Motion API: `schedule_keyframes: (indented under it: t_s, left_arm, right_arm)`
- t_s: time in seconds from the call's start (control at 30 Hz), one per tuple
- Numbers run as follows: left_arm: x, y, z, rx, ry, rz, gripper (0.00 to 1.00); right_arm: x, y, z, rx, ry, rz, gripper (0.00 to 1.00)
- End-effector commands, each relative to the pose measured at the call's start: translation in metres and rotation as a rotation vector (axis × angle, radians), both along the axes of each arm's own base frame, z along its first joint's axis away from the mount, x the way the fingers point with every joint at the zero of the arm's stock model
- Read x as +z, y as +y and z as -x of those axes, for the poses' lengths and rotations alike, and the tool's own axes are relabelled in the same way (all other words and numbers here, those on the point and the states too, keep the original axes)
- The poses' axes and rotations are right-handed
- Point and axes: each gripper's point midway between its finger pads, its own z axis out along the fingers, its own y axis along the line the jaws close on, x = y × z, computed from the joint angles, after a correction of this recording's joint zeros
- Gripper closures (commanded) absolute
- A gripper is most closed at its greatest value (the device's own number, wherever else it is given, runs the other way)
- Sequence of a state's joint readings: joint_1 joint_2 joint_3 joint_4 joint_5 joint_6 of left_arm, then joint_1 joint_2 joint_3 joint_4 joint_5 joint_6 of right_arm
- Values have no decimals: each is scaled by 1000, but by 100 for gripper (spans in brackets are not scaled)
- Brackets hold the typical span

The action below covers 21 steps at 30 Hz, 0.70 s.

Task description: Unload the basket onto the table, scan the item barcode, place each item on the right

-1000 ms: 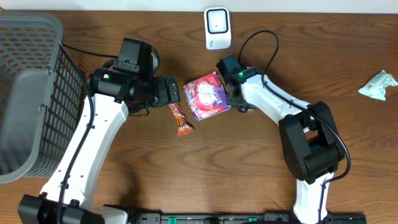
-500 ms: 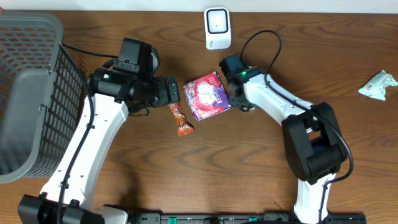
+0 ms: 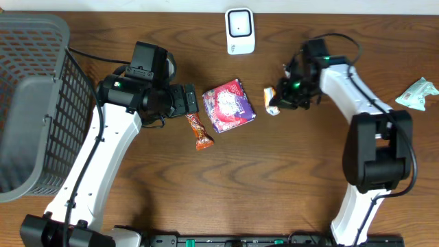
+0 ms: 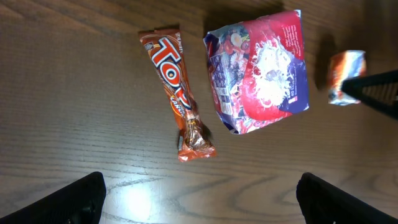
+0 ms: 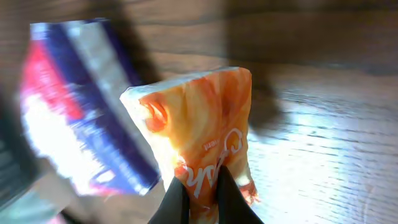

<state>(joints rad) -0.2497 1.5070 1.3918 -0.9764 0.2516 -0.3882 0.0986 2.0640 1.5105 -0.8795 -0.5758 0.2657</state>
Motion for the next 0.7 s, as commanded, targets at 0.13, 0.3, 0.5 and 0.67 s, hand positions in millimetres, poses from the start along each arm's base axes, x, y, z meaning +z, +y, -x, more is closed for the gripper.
schedule_keyframes:
  t_s: [0.13, 0.3, 0.5, 0.67]
  left_arm:
    - [4, 3, 0, 0, -16, -10, 2]
    - [4, 3, 0, 0, -16, -10, 2]
    - [4, 3, 0, -1, -16, -10, 2]
    - [4, 3, 0, 0, -16, -10, 2]
  right_arm:
    - [22, 9, 10, 81, -71, -316, 99]
    - [-6, 1, 25, 9, -16, -335, 99]
    - [-40, -17, 38, -93, 45, -276, 91]
    - [-38, -33, 30, -128, 22, -248, 51]
